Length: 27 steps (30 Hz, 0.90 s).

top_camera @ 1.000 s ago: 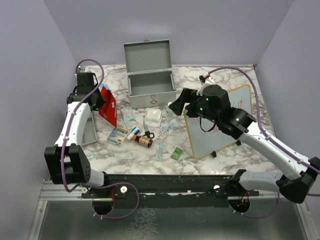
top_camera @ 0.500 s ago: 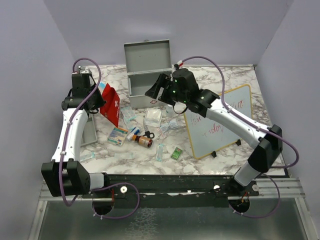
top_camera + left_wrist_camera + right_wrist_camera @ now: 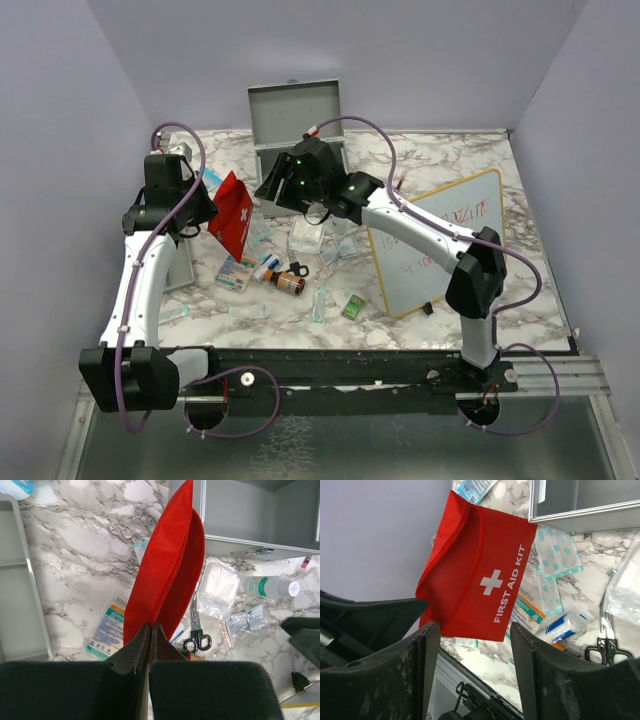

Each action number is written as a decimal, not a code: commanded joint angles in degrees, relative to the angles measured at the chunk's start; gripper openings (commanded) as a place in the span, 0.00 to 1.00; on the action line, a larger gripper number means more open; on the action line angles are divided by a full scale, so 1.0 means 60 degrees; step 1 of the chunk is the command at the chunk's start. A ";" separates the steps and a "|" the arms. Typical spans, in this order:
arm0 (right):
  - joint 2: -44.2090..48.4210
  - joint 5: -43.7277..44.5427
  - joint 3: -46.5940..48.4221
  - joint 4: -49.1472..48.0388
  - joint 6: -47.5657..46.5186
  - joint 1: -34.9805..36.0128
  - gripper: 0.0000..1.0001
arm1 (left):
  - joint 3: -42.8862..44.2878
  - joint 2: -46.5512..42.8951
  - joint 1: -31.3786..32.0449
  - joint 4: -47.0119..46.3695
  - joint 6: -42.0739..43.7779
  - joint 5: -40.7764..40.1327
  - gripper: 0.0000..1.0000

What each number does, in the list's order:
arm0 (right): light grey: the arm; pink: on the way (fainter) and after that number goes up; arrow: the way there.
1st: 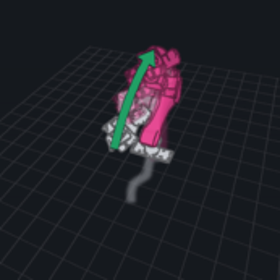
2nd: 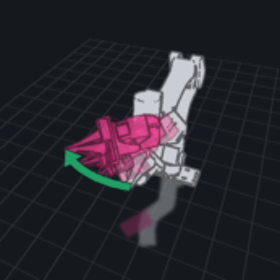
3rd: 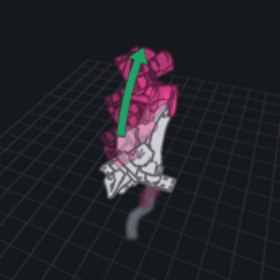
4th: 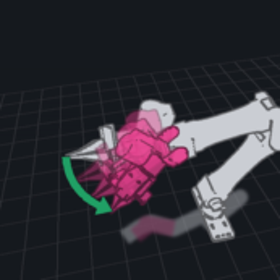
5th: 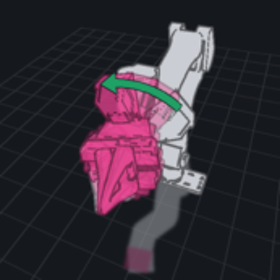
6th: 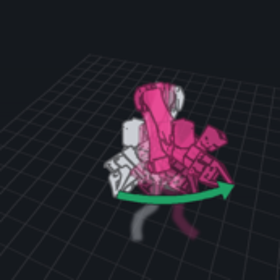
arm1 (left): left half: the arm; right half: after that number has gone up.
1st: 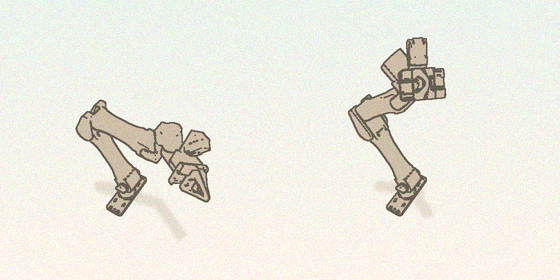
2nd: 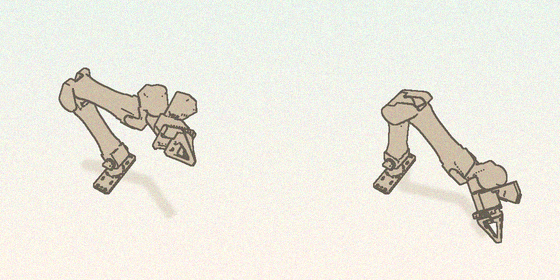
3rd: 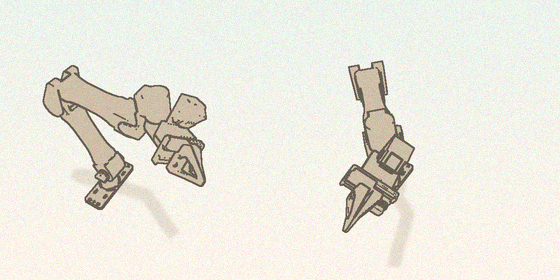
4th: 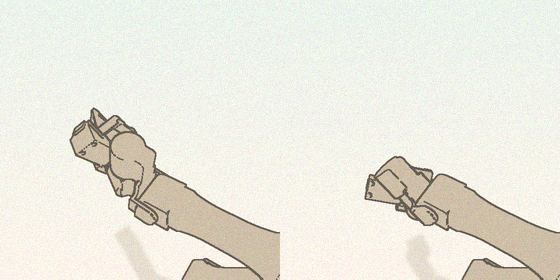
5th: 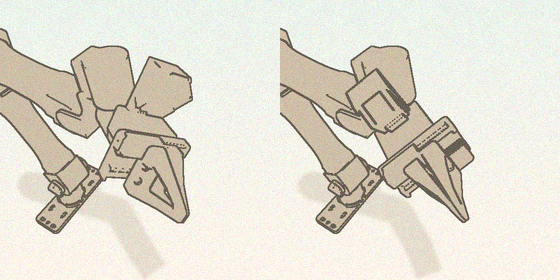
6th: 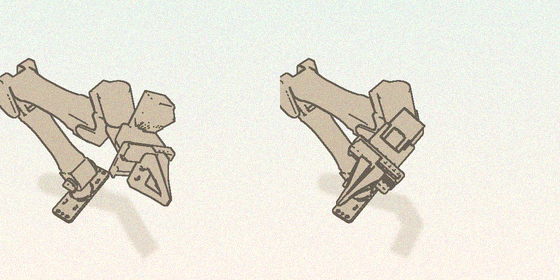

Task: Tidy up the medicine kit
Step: Pick up the medicine pouch from the center of the board.

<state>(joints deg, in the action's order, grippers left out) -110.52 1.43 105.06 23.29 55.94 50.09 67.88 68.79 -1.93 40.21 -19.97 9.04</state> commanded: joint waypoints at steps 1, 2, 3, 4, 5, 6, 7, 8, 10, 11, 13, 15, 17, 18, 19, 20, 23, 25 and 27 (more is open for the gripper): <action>-0.0789 0.0221 0.0687 0.0459 0.0301 0.0225 0.62 | -0.0065 -0.0344 0.0172 0.0208 -0.0085 0.0398 0.00; -0.0911 0.0216 0.0772 0.0345 0.0344 0.0264 0.62 | -0.0083 -0.0358 0.0223 0.0223 -0.0098 0.0405 0.00; -0.1042 0.0206 0.0860 0.0271 0.0395 0.0289 0.61 | -0.0122 -0.0391 0.0277 0.0227 -0.0111 0.0403 0.00; -0.1231 0.0191 0.0984 0.0229 0.0464 0.0311 0.61 | -0.0146 -0.0410 0.0302 0.0231 -0.0127 0.0402 0.00; -0.1387 0.0148 0.1104 0.0260 0.0548 0.0323 0.61 | -0.0150 -0.0416 0.0307 0.0232 -0.0129 0.0406 0.00; -0.1535 0.0098 0.1240 0.0357 0.0672 0.0324 0.61 | -0.0152 -0.0413 0.0308 0.0246 -0.0129 0.0399 0.00; -0.1680 0.0065 0.1378 0.0442 0.0850 0.0324 0.61 | -0.0144 -0.0413 0.0308 0.0274 -0.0129 0.0415 0.00; -0.1784 0.0006 0.1472 0.0427 0.0973 0.0324 0.61 | -0.0137 -0.0423 0.0308 0.0296 -0.0129 0.0433 0.00; -0.1956 -0.0098 0.1540 0.0237 0.1151 0.0338 0.61 | -0.0124 -0.0454 0.0308 0.0338 -0.0151 0.0496 0.00; -0.2046 -0.0128 0.1590 0.0202 0.1236 0.0335 0.61 | -0.0114 -0.0487 0.0308 0.0348 -0.0165 0.0502 0.00; -0.2277 -0.0110 0.1846 0.0309 0.1288 0.0338 0.61 | -0.0107 -0.0546 0.0308 0.0368 -0.0194 0.0528 0.00; -0.2494 -0.0079 0.2098 0.0509 0.1334 0.0339 0.60 | -0.0103 -0.0624 0.0308 0.0385 -0.0207 0.0583 0.00; -0.2639 -0.0081 0.2190 0.0522 0.1393 0.0339 0.59 | -0.0057 -0.0660 0.0308 0.0421 -0.0228 0.0672 0.00; -0.2708 -0.0028 0.2200 0.0478 0.1422 0.0339 0.58 | -0.0042 -0.0680 0.0308 0.0426 -0.0244 0.0734 0.00; -0.2779 0.0039 0.2241 0.0501 0.1438 0.0339 0.56 | -0.0035 -0.0695 0.0308 0.0432 -0.0265 0.0819 0.00; -0.2885 0.0116 0.2334 0.0579 0.1457 0.0339 0.55 | -0.0030 -0.0721 0.0308 0.0433 -0.0298 0.0929 0.00; -0.3175 0.0215 0.2694 0.0804 0.1432 0.0339 0.54 | -0.0066 -0.0749 0.0308 0.0433 -0.0404 0.1199 0.00; -0.3242 0.0184 0.2716 0.0669 0.1387 0.0339 0.53 | -0.0116 -0.0738 0.0308 0.0433 -0.0421 0.1317 0.00; -0.3245 0.0126 0.2657 0.0549 0.1371 0.0338 0.46 | -0.0161 -0.0735 0.0308 0.0433 -0.0430 0.1450 0.00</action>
<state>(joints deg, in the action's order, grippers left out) -128.40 1.41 119.50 25.65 63.66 51.68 67.66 65.54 -0.23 42.59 -21.65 14.06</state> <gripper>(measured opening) 0.515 0.007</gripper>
